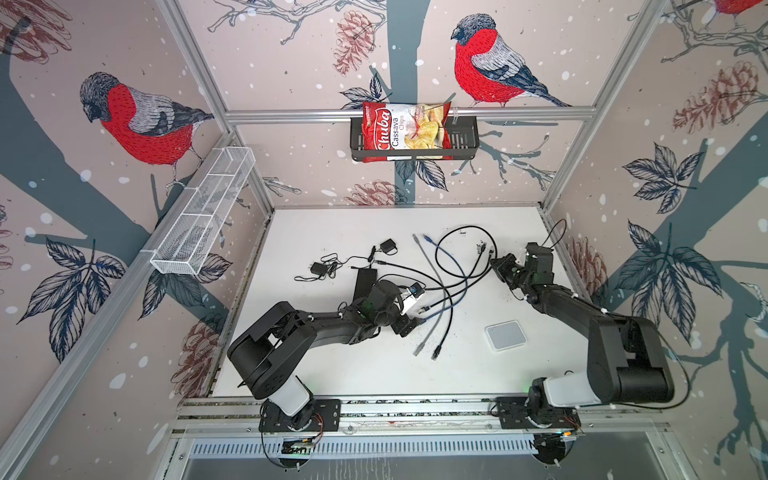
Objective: Insert the plug into the switch port
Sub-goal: 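Grasp the black cable's gold plug with green collar using the left gripper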
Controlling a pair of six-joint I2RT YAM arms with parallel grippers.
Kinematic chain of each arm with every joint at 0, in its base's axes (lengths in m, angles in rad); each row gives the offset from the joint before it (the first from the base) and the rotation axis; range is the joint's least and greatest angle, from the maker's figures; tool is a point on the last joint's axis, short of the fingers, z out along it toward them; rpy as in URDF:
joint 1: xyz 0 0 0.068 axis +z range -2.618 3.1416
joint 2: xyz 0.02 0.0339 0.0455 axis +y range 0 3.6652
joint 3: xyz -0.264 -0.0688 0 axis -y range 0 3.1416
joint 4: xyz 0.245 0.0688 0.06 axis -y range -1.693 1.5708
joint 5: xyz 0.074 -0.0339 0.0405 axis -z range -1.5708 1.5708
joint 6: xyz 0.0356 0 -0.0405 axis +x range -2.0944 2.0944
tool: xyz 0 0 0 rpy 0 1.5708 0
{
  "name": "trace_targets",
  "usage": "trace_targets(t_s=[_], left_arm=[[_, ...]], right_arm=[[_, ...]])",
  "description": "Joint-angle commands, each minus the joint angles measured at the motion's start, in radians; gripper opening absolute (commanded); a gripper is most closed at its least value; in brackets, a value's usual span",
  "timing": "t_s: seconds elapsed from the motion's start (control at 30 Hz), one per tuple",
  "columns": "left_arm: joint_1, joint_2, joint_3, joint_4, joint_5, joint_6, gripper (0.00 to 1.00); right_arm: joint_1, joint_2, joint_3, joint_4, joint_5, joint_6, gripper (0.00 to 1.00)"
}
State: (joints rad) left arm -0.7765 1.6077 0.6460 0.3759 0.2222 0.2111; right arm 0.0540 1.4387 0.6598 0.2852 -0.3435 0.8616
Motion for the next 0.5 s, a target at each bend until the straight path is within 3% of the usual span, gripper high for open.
trace_targets(t_s=[0.0, 0.3, 0.47], left_arm=[[-0.001, 0.02, 0.021, 0.018, -0.006, 0.037, 0.82], [-0.001, 0.088, 0.097, -0.009, 0.035, 0.056, 0.72], [0.0, 0.151, 0.205, -0.152, 0.08, 0.074, 0.59]], right_arm=[[0.004, -0.013, 0.012, 0.013, -0.002, -0.013, 0.0], [0.008, -0.033, 0.012, 0.002, 0.0, -0.026, 0.01], [0.008, -0.035, 0.015, 0.0, -0.001, -0.031, 0.01]])
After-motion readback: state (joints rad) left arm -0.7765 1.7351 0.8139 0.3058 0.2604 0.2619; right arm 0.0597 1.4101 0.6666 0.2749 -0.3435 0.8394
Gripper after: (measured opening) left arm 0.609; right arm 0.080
